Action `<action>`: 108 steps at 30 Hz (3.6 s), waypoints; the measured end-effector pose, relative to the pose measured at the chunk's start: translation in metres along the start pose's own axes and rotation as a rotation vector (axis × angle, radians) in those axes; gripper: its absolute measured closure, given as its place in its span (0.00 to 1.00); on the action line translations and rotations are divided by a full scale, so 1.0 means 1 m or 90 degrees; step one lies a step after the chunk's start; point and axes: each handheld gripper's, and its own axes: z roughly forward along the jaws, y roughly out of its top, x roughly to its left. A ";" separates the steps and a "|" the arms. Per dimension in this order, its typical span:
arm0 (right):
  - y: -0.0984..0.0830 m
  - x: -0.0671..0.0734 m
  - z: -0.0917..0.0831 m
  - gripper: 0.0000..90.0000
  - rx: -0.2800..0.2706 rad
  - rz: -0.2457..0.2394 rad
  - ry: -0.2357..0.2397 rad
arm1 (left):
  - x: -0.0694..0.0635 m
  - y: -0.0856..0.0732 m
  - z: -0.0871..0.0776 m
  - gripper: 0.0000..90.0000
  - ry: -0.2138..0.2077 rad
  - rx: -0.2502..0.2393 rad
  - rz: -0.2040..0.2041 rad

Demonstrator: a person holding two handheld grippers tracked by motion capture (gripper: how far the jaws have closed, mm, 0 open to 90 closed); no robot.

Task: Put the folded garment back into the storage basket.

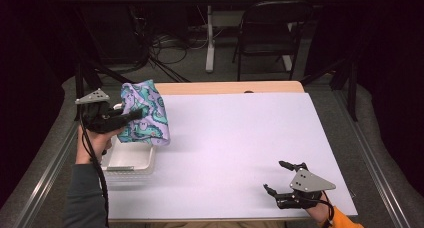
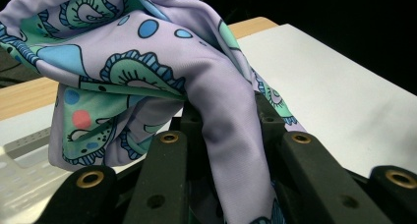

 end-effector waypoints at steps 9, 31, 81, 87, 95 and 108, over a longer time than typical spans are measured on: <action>0.000 0.000 0.000 0.16 -0.004 -0.001 0.003 | 0.006 -0.003 -0.004 0.82 0.005 0.003 -0.005; 0.000 0.001 0.001 0.16 0.000 0.000 0.004 | 0.015 -0.006 -0.017 0.82 0.028 0.007 0.004; -0.001 0.001 0.001 0.16 0.003 0.002 0.008 | 0.036 -0.023 -0.026 0.82 0.096 0.113 0.023; -0.001 0.000 0.001 0.16 0.002 -0.001 0.008 | 0.037 -0.025 -0.023 0.82 0.094 0.129 0.030; -0.001 0.000 0.000 0.16 0.002 0.000 0.009 | 0.037 -0.027 -0.016 0.82 0.088 0.150 0.041; 0.000 0.000 0.000 0.16 0.000 -0.002 0.009 | 0.036 -0.031 -0.002 0.82 0.074 0.183 0.052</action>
